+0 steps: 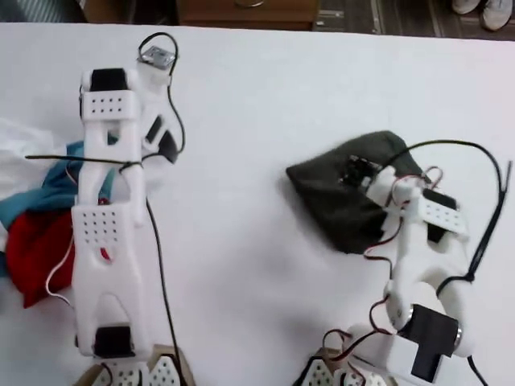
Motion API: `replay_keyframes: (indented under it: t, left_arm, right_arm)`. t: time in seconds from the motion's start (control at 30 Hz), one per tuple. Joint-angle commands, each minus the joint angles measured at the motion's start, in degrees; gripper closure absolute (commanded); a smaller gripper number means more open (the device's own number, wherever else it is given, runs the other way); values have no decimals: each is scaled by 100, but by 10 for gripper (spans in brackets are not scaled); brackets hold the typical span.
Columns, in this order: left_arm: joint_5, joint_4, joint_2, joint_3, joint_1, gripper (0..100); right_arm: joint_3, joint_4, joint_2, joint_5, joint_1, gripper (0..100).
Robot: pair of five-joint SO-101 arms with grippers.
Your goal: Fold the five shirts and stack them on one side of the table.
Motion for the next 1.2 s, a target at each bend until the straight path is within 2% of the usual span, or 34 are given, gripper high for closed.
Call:
replay_keyframes:
  t: [0.0, 0.27, 0.37, 0.53, 0.73, 0.93, 1.07, 1.17]
  left_arm:
    - [-35, 114, -536, 13, -18, 714]
    - [-35, 114, -536, 13, -18, 714]
    - [-35, 114, -536, 13, -18, 714]
    - [-35, 114, -536, 13, -35, 714]
    - [-35, 114, -536, 13, -62, 714]
    - [-35, 114, -536, 13, -26, 714]
    - [-35, 114, -536, 13, -35, 714]
    - [-35, 114, -536, 13, -44, 714]
  right_arm:
    - [-237, -31, -31, 185, 347, 978]
    - [-202, -13, -75, 492, 796, 978]
    - [-202, 233, -40, 440, 497, 978]
    - [-237, 347, -75, -440, -347, 977]
    - [-211, 374, -75, -1064, -1182, 975]
    - [-211, 356, -40, -993, -822, 977]
    - [-360, 303, -84, -448, -365, 978]
    - [-659, 295, -84, -431, -4, 978]
